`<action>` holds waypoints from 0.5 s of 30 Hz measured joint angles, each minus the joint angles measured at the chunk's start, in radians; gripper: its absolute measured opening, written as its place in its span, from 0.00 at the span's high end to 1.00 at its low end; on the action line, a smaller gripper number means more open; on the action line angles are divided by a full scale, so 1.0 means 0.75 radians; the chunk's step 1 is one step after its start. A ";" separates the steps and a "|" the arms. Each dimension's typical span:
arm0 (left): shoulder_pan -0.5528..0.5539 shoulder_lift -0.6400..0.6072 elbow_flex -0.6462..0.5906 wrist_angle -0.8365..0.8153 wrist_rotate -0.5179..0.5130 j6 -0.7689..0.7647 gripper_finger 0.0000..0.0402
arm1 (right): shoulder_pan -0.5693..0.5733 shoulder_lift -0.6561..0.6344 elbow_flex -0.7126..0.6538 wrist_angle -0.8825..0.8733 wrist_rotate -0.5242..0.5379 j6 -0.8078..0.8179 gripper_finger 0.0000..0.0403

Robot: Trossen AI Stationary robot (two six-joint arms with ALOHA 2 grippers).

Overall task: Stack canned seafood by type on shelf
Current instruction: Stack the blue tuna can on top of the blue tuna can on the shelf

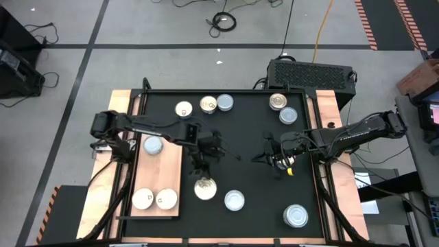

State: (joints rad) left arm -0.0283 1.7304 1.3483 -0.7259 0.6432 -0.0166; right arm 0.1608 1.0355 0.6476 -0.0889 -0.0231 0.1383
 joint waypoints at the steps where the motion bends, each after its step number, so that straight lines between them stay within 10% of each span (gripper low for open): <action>1: 0.010 -0.020 0.000 -0.028 -0.003 0.019 1.00 | 0.000 0.000 0.000 0.002 0.000 0.000 1.00; 15: 0.071 -0.371 -0.256 -0.154 -0.078 -0.033 1.00 | 0.006 0.042 0.000 0.005 0.000 0.009 1.00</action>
State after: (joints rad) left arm 0.0250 1.4524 1.1562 -0.8416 0.5847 -0.0411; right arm 0.1650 1.0673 0.6476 -0.0849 -0.0231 0.1452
